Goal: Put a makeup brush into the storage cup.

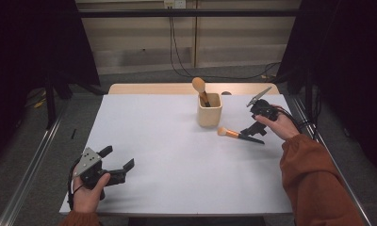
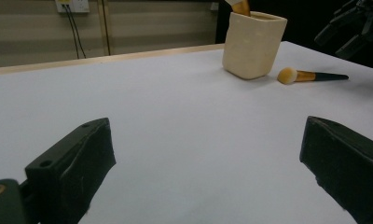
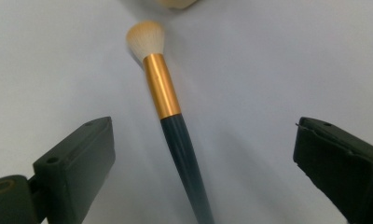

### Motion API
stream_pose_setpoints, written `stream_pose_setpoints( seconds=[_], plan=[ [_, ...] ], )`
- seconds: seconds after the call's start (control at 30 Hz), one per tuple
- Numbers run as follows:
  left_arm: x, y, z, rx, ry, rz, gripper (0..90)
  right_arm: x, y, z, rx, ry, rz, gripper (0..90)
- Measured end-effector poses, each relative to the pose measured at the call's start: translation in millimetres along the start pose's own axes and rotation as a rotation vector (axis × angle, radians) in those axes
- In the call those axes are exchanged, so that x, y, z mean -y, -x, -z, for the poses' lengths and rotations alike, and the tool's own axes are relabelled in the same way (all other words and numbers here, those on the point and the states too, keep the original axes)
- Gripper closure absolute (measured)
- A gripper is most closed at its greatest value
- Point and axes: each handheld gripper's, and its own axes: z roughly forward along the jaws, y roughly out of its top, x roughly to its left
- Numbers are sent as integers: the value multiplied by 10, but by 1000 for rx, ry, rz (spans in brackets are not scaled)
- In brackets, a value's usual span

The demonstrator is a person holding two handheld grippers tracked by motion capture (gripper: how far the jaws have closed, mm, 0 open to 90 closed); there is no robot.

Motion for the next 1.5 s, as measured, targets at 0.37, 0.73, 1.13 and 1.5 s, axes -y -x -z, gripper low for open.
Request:
stream_pose_setpoints(
  seconds=[0.37,0.73,1.13,1.5],
  plan=[
    [6,-1,-1,-1,-2,1,28,-75,-23,-212,-48,-118,82,68],
    [9,-3,-4,-4,-7,-3,28,-172,-74,-362,-69,-180,128,162],
    [10,1,-6,0,-8,-3,28,-193,-92,-511,-92,-235,170,441],
    [8,2,-7,4,-9,-11,28,-256,-106,-515,-87,-287,210,702]
  ],
)
